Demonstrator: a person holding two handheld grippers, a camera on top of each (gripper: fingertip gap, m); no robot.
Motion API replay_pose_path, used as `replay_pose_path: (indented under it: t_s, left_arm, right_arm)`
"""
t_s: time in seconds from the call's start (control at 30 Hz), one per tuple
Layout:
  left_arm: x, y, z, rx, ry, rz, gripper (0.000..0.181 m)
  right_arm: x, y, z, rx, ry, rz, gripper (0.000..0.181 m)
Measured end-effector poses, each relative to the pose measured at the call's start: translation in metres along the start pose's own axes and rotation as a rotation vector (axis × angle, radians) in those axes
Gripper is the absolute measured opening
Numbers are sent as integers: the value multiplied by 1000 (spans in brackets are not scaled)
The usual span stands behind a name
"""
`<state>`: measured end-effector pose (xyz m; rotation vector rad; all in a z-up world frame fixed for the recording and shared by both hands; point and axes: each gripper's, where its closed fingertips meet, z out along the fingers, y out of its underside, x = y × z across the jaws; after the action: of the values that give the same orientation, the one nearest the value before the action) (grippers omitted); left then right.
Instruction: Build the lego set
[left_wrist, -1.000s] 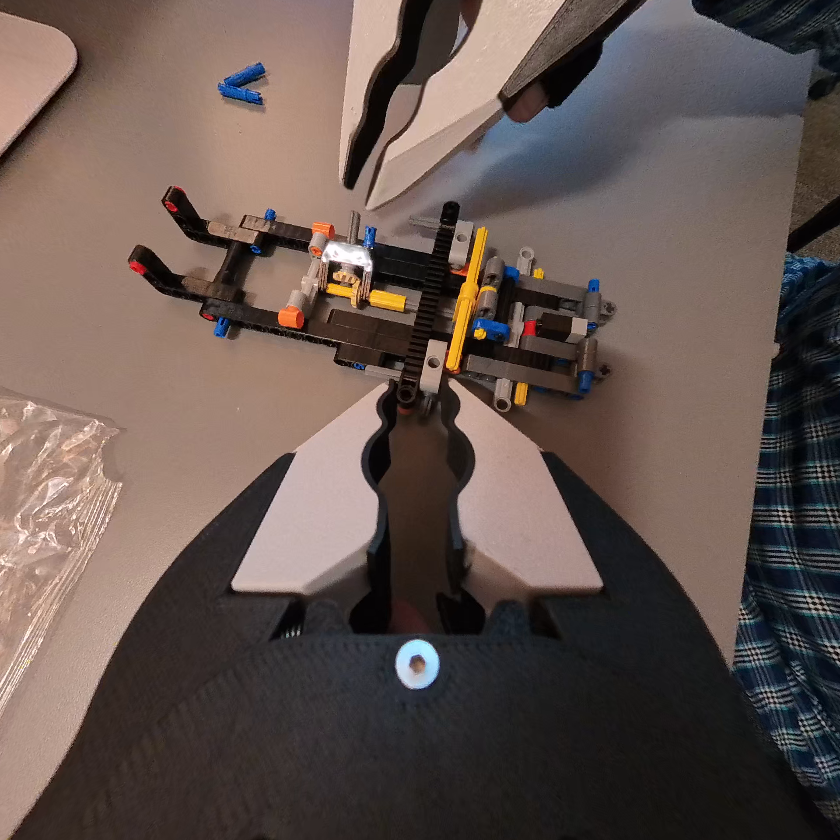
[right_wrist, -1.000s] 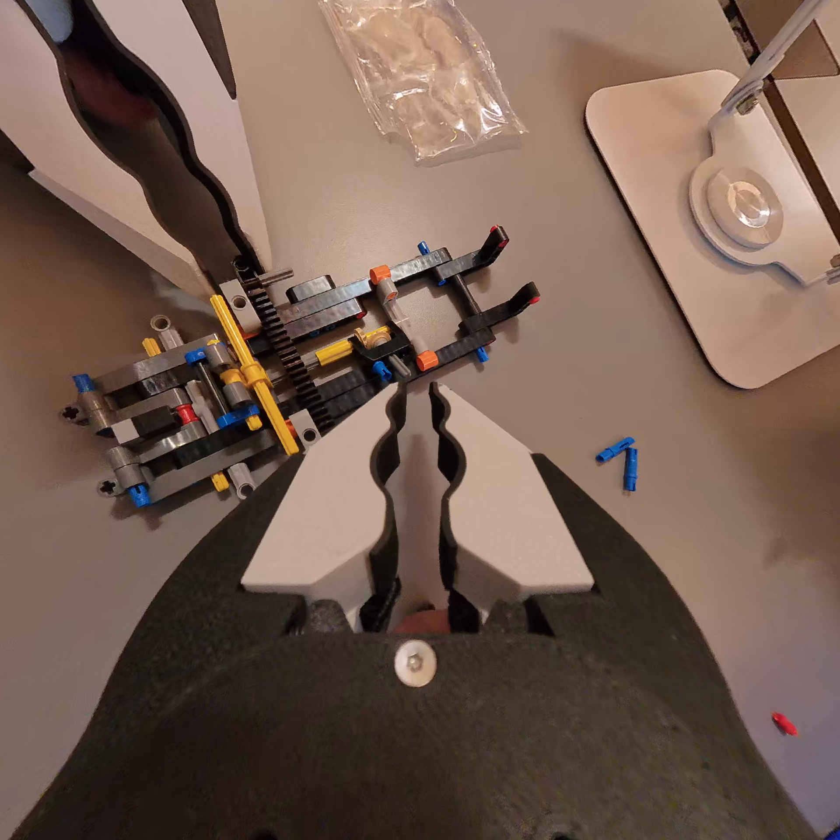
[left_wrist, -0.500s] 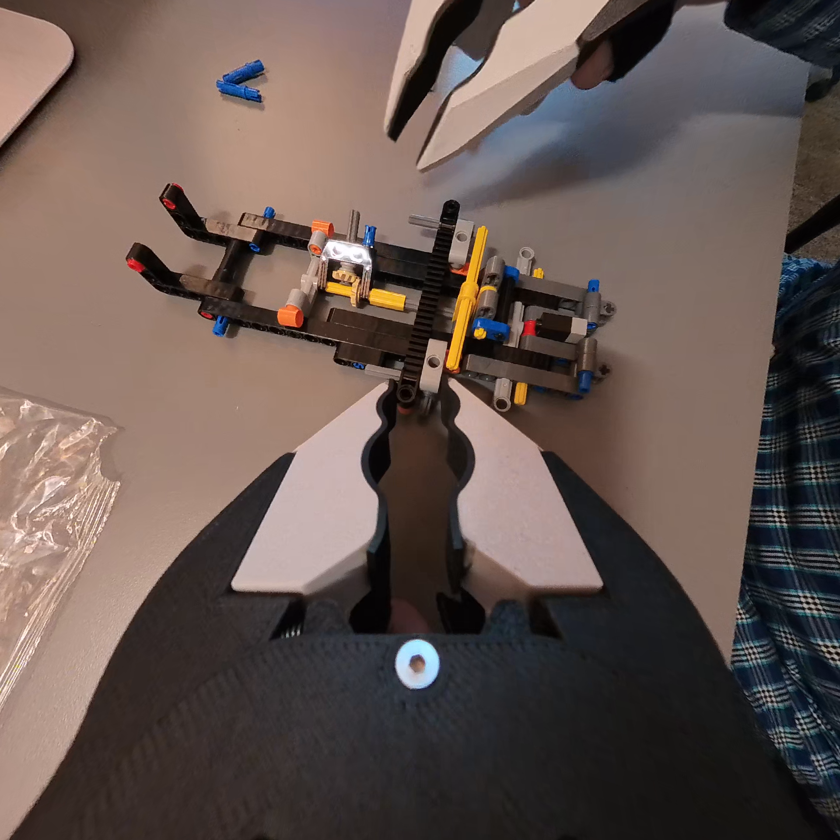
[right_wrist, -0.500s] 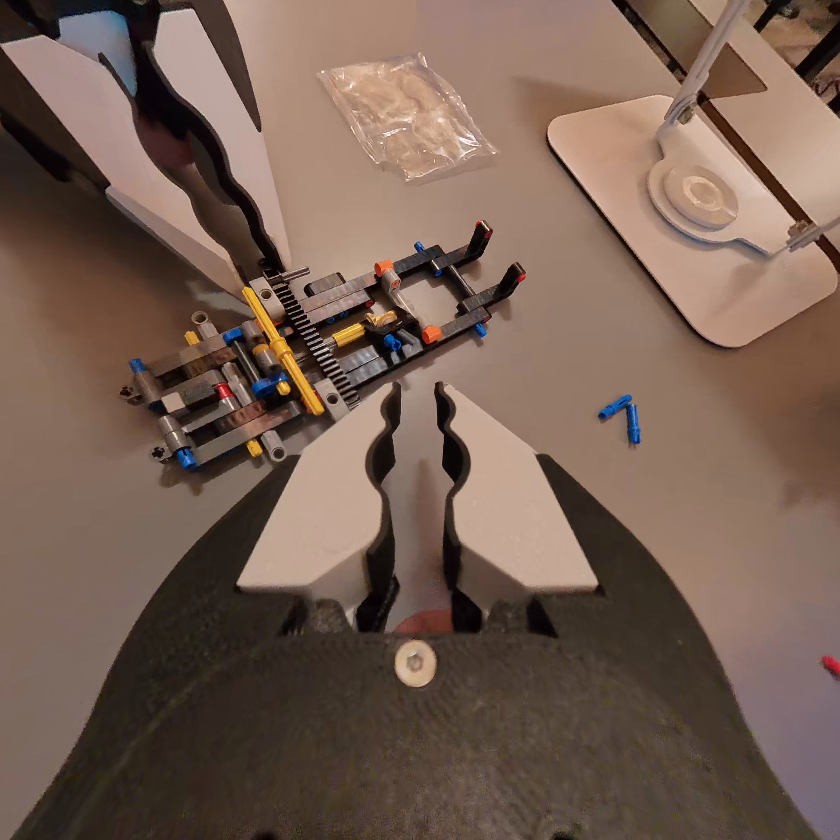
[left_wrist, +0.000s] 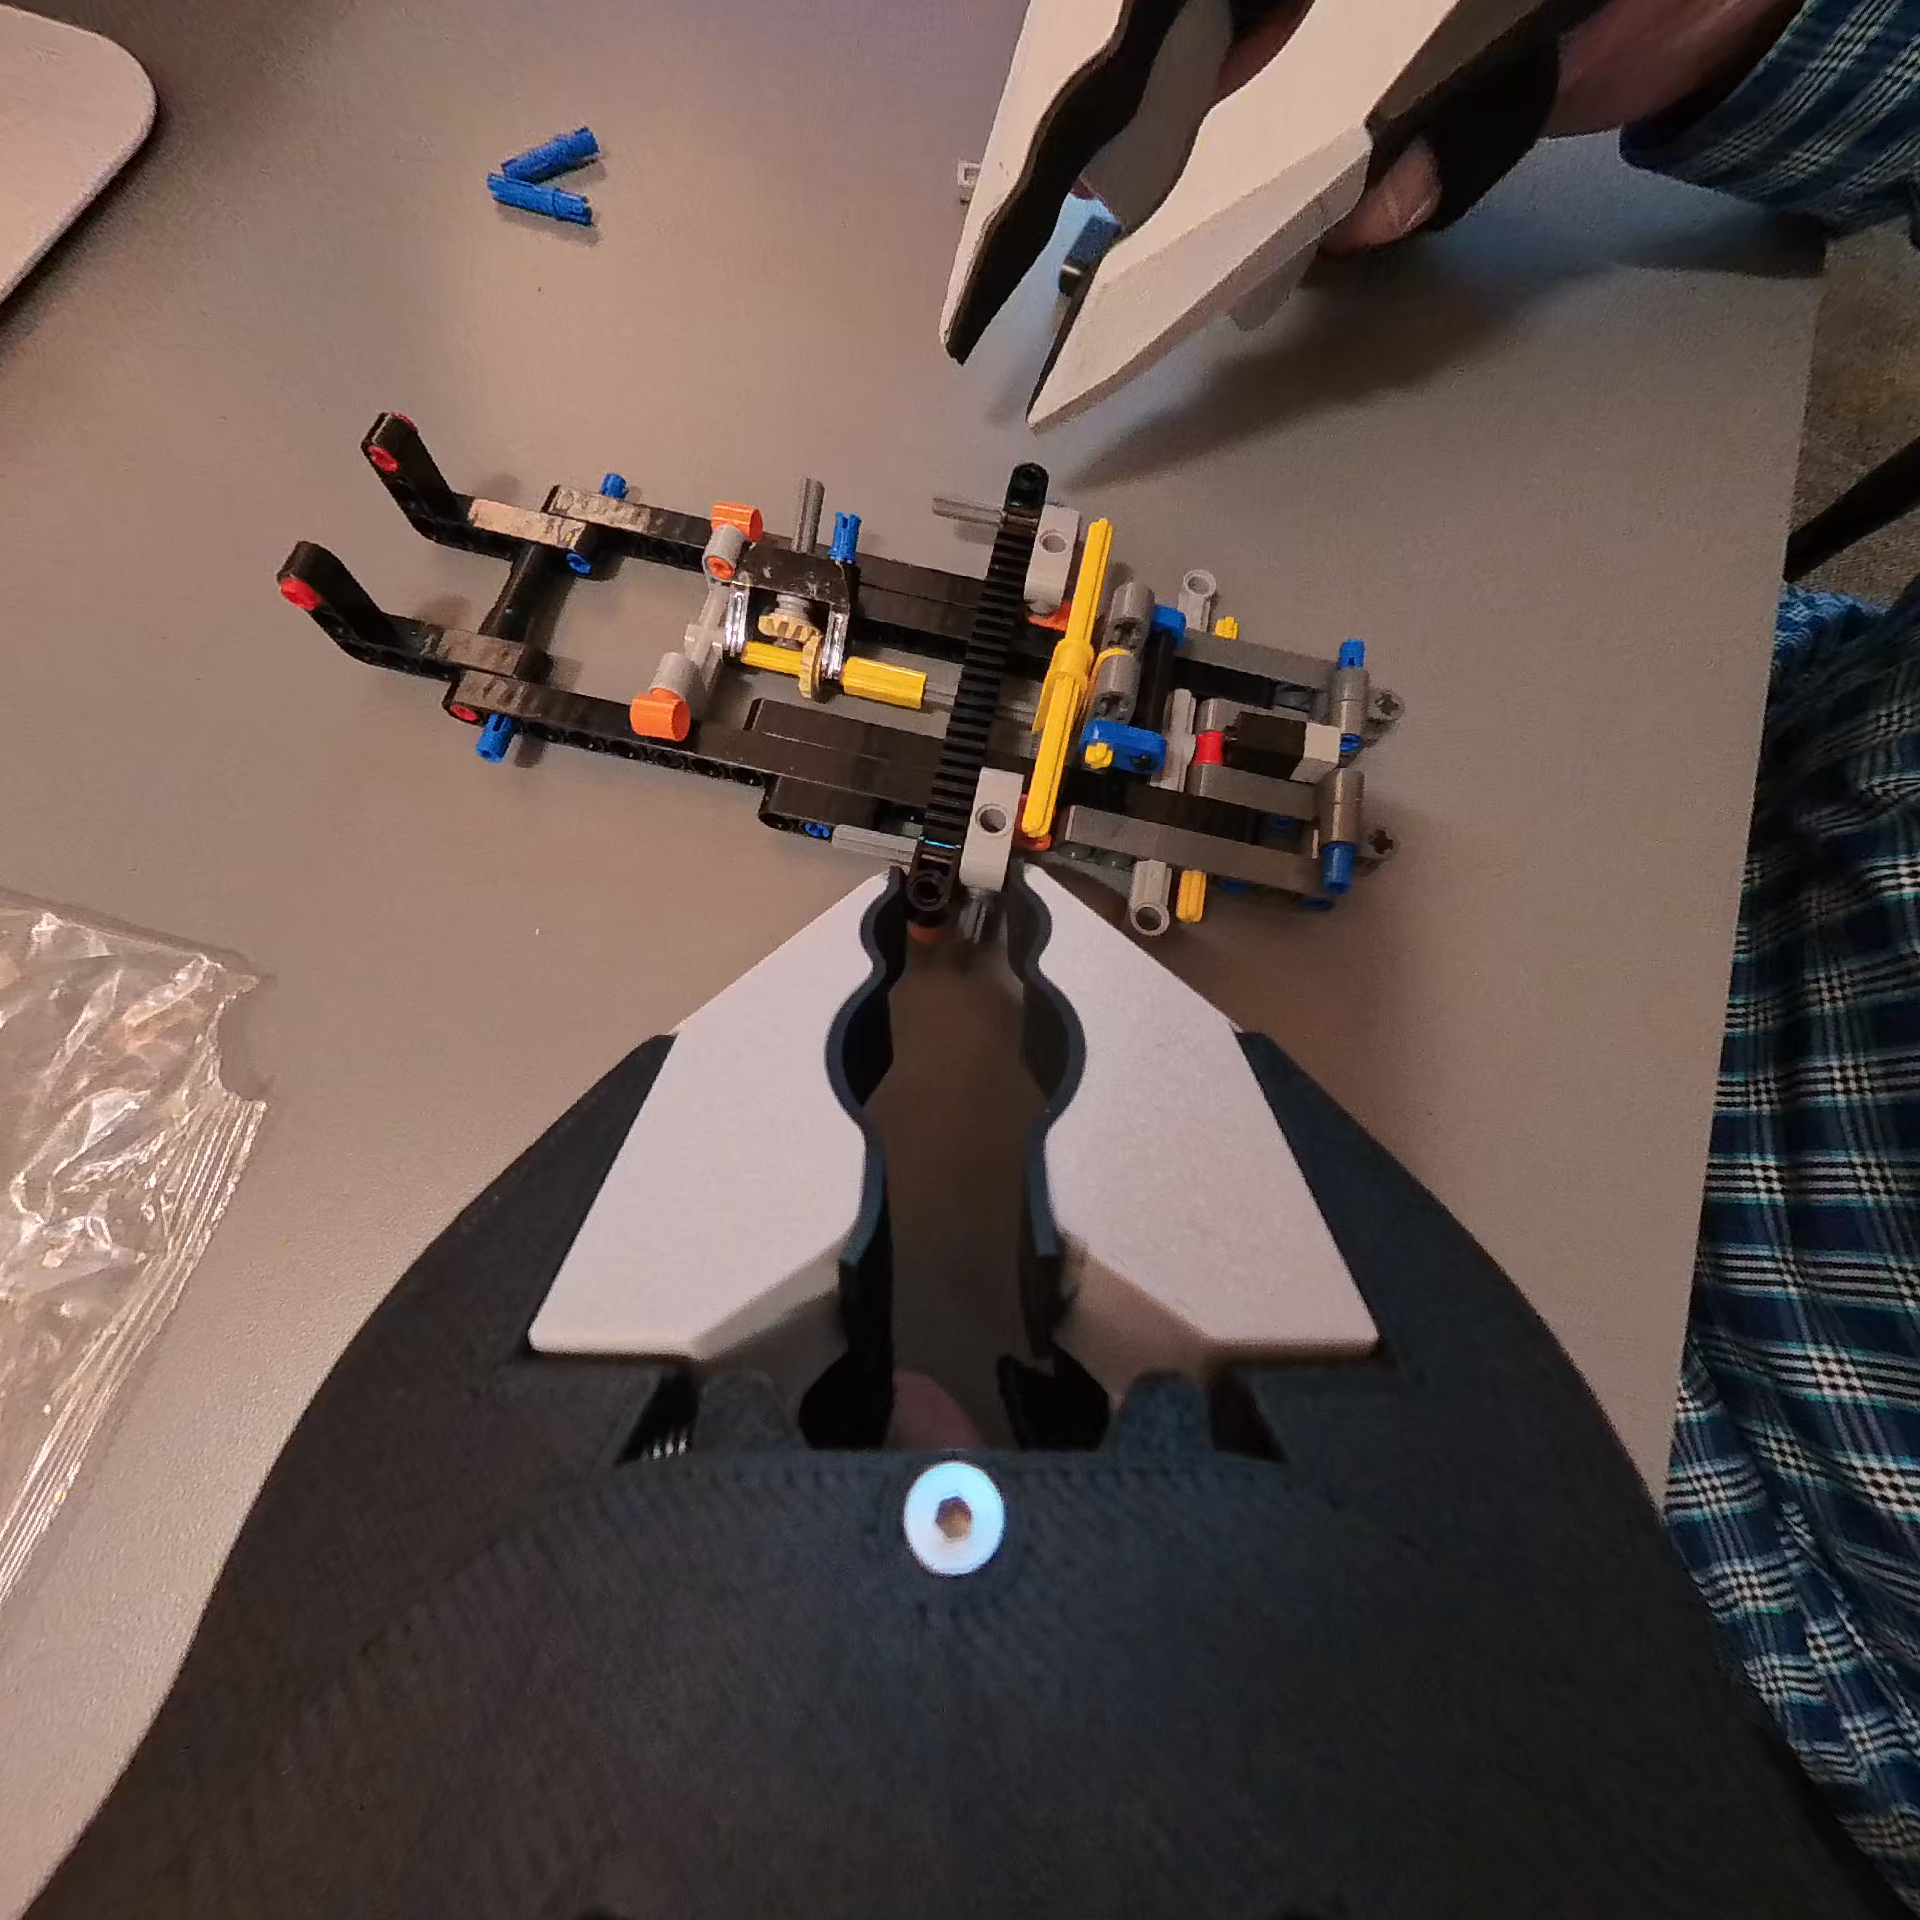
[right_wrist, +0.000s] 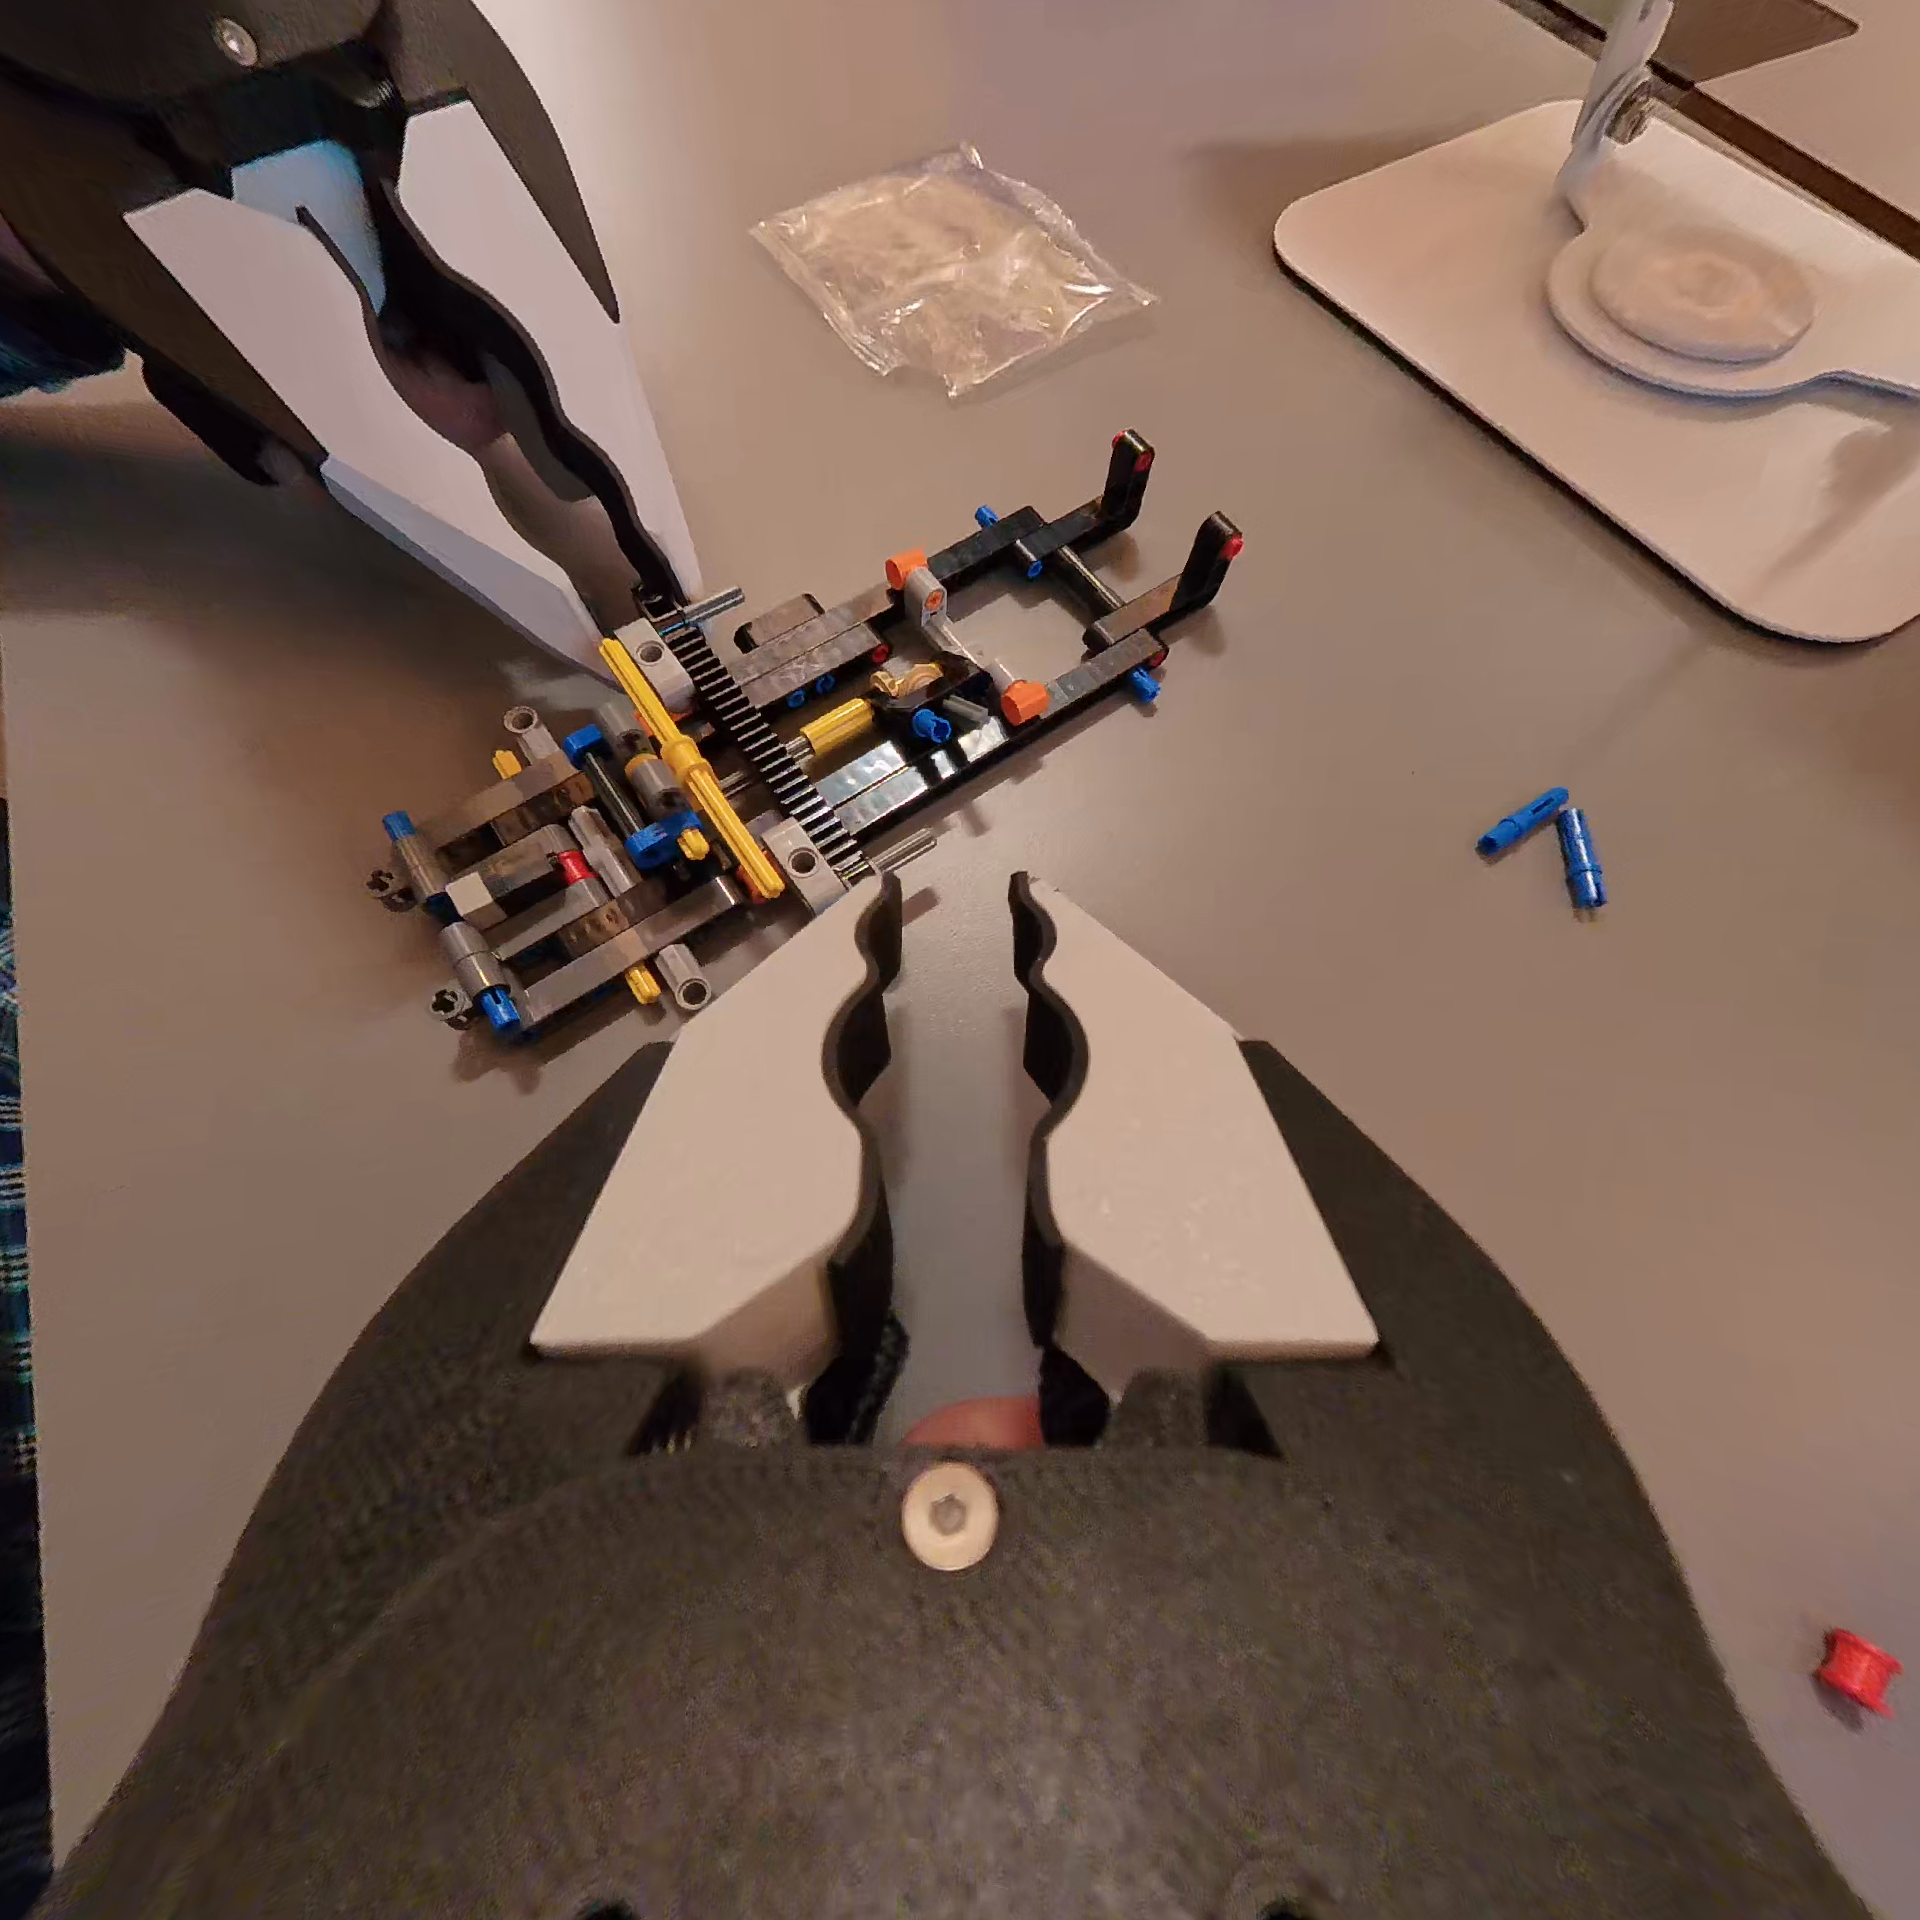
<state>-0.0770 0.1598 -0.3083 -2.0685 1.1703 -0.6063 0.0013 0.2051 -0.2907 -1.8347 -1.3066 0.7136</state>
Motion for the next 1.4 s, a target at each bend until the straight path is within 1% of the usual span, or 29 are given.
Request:
replay_pose_path:
  t_s: [0.37, 0.77, 1.4]
  left_arm:
    - [-1, -1, -2, 17, 14, -31, 30]
    - [0, -1, -1, 11, 49, -60, 31]
    - [-1, 0, -1, 9, 61, -76, 32]
  right_arm:
    - [-4, 2, 1, -17, -24, -7, 19]
    - [-5, 1, -1, -9, -55, 18, 21]
    - [-8, 3, -2, -13, -75, 15, 21]
